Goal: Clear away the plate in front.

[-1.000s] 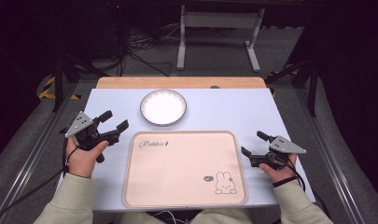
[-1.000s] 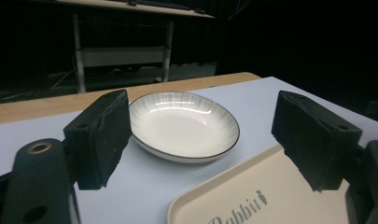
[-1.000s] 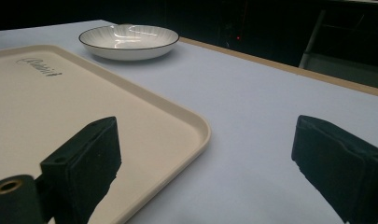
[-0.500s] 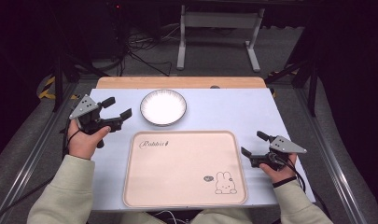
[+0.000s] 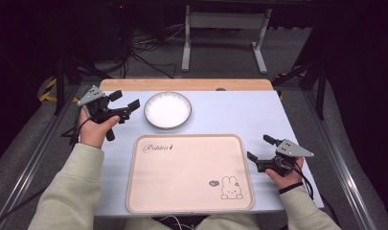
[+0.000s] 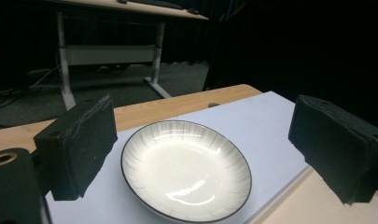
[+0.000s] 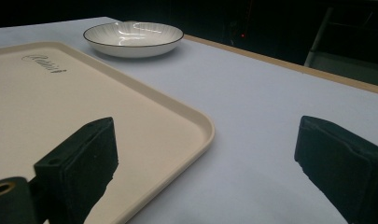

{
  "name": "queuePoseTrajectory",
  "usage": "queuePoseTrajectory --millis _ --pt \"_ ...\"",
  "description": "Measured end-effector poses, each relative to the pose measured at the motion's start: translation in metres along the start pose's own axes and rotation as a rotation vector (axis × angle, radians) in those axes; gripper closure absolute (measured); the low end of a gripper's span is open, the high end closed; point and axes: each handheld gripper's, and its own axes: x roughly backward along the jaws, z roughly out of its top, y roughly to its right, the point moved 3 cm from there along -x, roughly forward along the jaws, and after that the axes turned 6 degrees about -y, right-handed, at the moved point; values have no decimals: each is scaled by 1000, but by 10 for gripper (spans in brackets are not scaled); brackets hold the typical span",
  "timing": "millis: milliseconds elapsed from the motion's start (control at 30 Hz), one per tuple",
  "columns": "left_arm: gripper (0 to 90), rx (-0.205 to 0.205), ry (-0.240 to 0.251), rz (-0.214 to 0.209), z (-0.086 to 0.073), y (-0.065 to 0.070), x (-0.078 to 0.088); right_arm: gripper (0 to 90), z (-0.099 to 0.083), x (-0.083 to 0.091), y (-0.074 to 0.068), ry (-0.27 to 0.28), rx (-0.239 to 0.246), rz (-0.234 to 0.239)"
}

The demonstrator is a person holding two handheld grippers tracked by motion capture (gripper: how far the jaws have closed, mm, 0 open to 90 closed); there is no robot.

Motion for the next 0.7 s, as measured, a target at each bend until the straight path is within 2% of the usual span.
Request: queuePoseTrajectory --millis 133,233,467,567,633,700 --pt "116 -29 -47 50 5 -4 -6 73 0 0 2 -3 -22 1" --pt "129 -25 -66 70 10 -11 -12 73 0 -1 4 -8 -44 1" --pt "167 -5 -113 79 14 -24 -26 73 0 -1 3 -10 -35 -1" --pt "203 18 -122 40 17 -29 -32 80 0 -1 3 -15 -36 2" --pt "226 48 -162 28 17 -35 -38 80 0 -2 3 -14 -39 0" --pt "291 56 -217 50 17 -40 -43 81 0 -2 3 -17 -38 -1"
